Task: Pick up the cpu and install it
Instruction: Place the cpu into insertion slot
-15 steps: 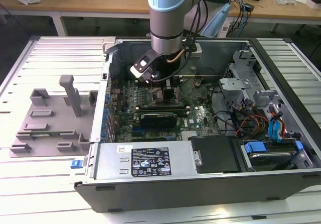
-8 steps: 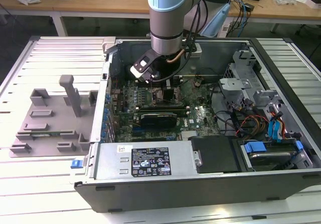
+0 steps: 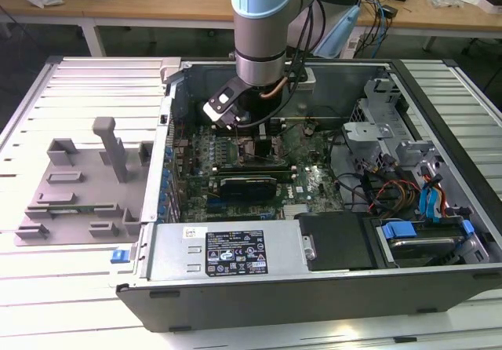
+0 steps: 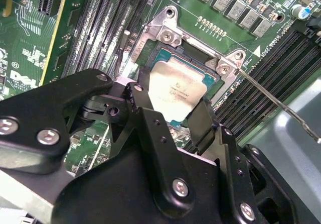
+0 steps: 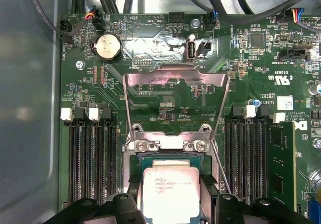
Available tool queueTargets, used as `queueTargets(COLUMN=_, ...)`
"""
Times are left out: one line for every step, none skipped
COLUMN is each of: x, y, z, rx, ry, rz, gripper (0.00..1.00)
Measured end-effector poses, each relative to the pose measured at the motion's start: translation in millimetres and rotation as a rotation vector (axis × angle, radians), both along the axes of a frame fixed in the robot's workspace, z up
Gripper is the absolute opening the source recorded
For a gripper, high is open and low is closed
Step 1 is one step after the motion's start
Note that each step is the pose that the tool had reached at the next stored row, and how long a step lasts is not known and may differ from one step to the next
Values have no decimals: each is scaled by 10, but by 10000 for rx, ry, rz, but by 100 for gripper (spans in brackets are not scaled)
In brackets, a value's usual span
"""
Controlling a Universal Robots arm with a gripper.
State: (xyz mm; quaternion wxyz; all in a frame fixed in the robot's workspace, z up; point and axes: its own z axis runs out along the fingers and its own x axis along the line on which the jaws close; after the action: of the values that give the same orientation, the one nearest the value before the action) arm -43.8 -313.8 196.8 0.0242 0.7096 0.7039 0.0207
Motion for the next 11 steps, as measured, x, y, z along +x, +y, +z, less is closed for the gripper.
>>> queueTargets(x=0, y=0, z=-2, rx=-1, ry=0, rz=1, gripper=54)
queueTargets(x=0, y=0, z=-2, rx=-2, ry=1, rz=1, gripper=54)
queueTargets(x=0, y=0, z=-3, rx=-2, ry=1, rz=1, gripper=54)
queueTargets(x=0, y=0, z=-4, rx=-1, ry=1, rz=1, gripper=54)
queueTargets(x=0, y=0, z=-5, rx=-1, ry=1, rz=1, gripper=54)
queueTargets(x=0, y=2, z=-9, rx=13, ry=-4, rz=0, gripper=54)
queueTargets(x=0, y=1, z=-9, rx=7, ry=-5, rz=0, gripper=55)
queueTargets(x=0, y=0, z=-7, rx=1, ry=-1, rz=0, gripper=62)
queueTargets(x=-1, y=0, z=-7, rx=-1, ry=1, rz=0, gripper=62)
queueTargets(x=0, y=0, z=3, rx=0, ry=0, rz=0, gripper=62)
queueTargets(x=0, y=0, z=39, rx=1, ry=0, rz=1, gripper=62)
